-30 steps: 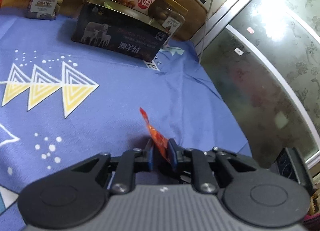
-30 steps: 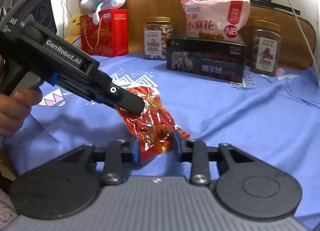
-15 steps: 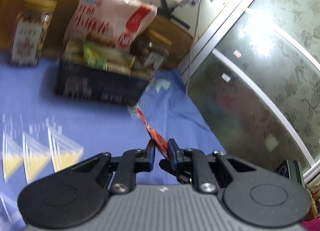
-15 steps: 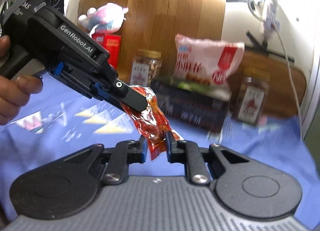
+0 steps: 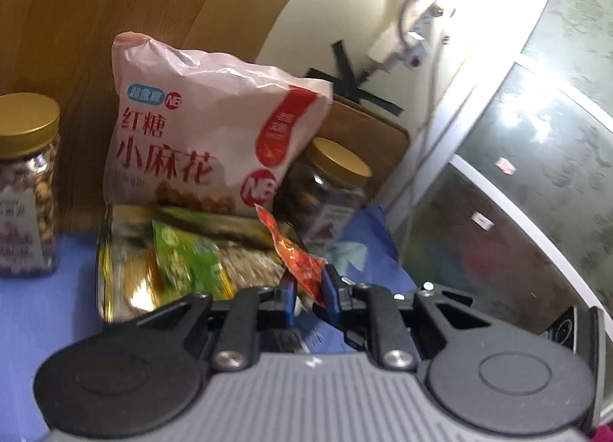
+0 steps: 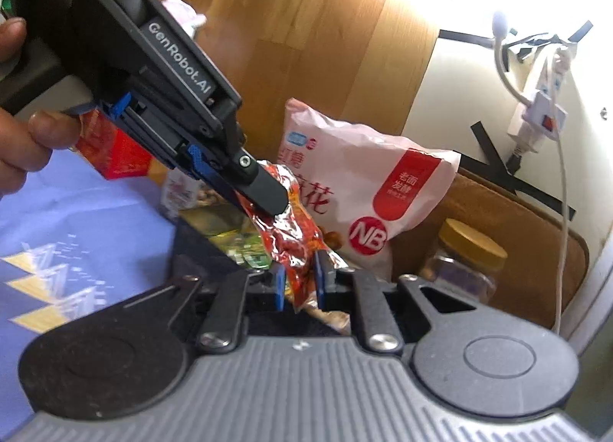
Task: Organize snacks
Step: 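Carry the red pouch into the tin and open the left tool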
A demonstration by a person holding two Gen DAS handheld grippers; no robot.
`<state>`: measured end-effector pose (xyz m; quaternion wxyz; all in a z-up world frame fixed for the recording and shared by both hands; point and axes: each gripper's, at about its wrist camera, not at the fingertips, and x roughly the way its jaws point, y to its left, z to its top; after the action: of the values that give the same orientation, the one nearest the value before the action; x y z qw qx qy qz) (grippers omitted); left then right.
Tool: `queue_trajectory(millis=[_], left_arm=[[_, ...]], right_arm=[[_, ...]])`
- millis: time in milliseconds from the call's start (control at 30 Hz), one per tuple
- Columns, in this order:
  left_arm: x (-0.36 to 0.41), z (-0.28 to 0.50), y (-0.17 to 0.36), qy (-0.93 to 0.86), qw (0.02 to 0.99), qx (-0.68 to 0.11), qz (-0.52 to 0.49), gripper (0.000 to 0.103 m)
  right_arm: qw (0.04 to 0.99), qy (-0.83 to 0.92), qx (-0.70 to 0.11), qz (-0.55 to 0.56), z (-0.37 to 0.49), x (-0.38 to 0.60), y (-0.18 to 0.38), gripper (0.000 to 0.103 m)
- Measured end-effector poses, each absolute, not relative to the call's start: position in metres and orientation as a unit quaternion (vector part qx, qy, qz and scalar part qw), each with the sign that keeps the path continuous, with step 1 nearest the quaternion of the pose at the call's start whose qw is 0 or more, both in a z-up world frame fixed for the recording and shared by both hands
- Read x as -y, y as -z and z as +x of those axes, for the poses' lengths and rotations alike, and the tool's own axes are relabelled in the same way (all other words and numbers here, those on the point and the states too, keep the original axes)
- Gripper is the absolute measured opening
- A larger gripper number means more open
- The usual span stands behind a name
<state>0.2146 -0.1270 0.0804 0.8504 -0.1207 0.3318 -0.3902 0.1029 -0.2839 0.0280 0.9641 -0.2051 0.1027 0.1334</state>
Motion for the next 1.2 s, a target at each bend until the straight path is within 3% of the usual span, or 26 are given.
queue_trajectory(millis=[500, 600, 700, 867, 1033, 1200], left_arm=[[0.137, 0.279, -0.042, 0.353, 0.854, -0.363, -0.125, 0.016], [0.138, 0.281, -0.042, 0.328, 0.867, -0.360, -0.110, 0.025], [0.142, 0.284, -0.040, 0.290, 0.880, -0.366, -0.085, 0.027], [0.151, 0.285, -0.039, 0.225, 0.898, -0.377, -0.030, 0.025], [0.146, 0.261, -0.053, 0.193, 0.914, -0.356, -0.005, 0.025], [0.149, 0.237, -0.061, 0.139, 0.924, -0.353, 0.041, 0.026]], right_arm=[[0.942, -0.157, -0.150, -0.257, 0.177, 0.283, -0.002, 0.017], [0.939, -0.163, -0.156, -0.258, 0.182, 0.282, -0.003, 0.018], [0.936, -0.164, -0.158, -0.269, 0.184, 0.280, -0.006, 0.026], [0.928, -0.171, -0.173, -0.282, 0.184, 0.277, -0.014, 0.029], [0.946, -0.179, -0.195, -0.188, 0.177, 0.298, -0.039, 0.029], [0.958, -0.153, -0.242, -0.013, 0.184, 0.329, -0.055, 0.029]])
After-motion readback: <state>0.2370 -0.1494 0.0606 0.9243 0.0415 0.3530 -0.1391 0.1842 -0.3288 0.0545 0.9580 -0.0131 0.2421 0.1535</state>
